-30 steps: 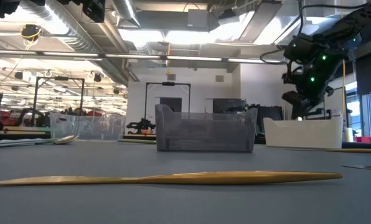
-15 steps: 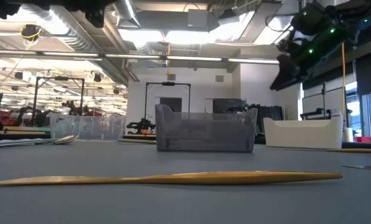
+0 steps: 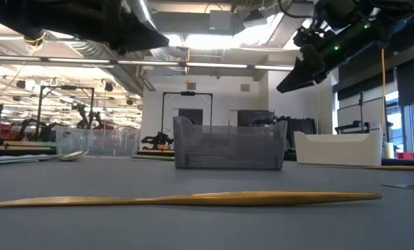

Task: Sort silverware by color (type)
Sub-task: Put the green spoon into the white bin

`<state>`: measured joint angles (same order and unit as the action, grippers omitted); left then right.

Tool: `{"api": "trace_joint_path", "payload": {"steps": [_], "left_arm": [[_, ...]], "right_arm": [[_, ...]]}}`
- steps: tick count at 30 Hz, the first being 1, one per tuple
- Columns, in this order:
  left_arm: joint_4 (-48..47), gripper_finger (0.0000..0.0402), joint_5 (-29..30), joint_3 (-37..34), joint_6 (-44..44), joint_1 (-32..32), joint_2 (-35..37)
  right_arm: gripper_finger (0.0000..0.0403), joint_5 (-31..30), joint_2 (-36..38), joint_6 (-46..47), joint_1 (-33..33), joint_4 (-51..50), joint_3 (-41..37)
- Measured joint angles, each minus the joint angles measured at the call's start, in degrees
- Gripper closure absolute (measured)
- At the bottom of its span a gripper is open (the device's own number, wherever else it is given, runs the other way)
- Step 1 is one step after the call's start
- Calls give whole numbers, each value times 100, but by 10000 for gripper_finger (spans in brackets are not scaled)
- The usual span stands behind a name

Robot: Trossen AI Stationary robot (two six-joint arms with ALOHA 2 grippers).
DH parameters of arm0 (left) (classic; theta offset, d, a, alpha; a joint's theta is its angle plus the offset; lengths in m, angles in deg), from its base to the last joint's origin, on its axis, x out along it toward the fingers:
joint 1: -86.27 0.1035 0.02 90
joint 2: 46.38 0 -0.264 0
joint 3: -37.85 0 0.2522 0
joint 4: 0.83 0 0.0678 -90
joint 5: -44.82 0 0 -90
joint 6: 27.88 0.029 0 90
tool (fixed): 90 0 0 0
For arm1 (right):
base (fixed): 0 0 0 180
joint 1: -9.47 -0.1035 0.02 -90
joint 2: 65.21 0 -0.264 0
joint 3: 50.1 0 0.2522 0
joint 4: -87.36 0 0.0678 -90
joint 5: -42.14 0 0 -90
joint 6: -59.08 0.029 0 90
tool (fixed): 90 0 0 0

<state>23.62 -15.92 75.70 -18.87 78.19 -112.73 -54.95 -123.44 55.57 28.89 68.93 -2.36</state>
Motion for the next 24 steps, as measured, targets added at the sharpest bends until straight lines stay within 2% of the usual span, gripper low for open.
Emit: {"api": "trace_joint_path", "payload": {"steps": [4, 9, 11, 14, 18, 24], "left_arm": [[2, 380, -5, 0, 73, 380, -5], [-408, 325, -7, 29, -12, 687, -3], [-1078, 299, -9, 170, -246, 715, -5], [-2672, 267, -53, 645, -973, 657, -5], [-4685, 252, -207, 1321, -2145, 523, -5], [-5874, 251, -137, 1491, -3662, 119, -5]], "right_arm": [[235, -158, -344, -5, -273, 316, 0], [235, -359, -823, -144, -578, 841, 0], [235, -409, -1004, -297, -738, 1142, 0], [235, -455, -1228, -489, -1045, 1562, 0], [235, -574, -1415, -626, -1511, 2042, -2], [235, -592, -1472, -828, -2004, 2220, -2]]}}
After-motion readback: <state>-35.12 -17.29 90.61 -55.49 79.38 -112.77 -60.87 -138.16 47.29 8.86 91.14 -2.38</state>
